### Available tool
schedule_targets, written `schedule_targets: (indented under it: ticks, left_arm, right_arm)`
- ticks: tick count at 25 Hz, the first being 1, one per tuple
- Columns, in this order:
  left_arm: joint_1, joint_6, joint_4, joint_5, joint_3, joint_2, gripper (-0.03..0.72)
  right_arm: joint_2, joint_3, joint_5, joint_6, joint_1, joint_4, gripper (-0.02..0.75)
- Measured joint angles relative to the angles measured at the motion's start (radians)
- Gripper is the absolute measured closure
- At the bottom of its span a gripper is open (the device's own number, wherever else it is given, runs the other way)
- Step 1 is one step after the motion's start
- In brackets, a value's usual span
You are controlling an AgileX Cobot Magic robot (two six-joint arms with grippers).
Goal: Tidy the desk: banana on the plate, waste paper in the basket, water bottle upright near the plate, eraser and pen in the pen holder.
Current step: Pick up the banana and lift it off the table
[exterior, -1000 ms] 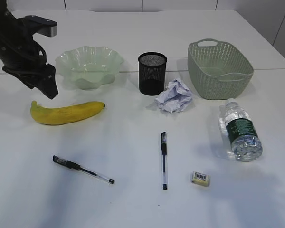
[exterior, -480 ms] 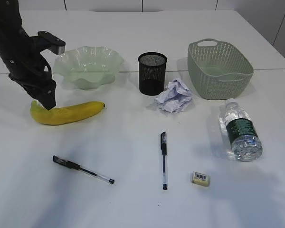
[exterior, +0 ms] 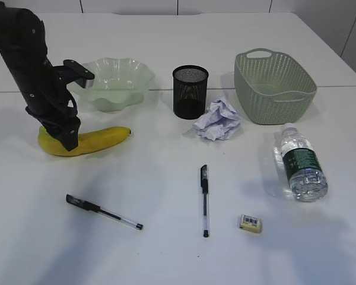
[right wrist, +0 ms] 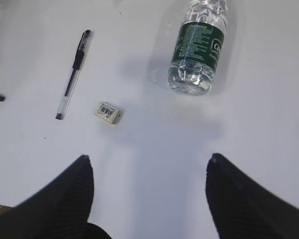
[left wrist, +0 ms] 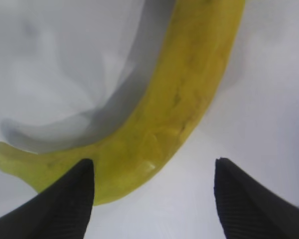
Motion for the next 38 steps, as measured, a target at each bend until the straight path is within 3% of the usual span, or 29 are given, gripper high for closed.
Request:
schedule_targets:
  ticks: [16,27,38]
  left_arm:
    - [0.0,0.002,-0.004,0.014,-0.1,0.121,0.158]
    - [-0.01,0.004,-0.031,0.05,-0.1,0.125,0.371]
    - [-0.01,0.004,-0.101,0.146,-0.12,0.125,0.389]
  right_arm:
    - [0.0,0.0,0.043,-0.003,0.0,0.002,0.216]
    - [0.0,0.0,0.045,-0.002,0.0,0.002,0.216]
    - [0.0,0.0,0.047,-0.002,0.0,0.002,0.216]
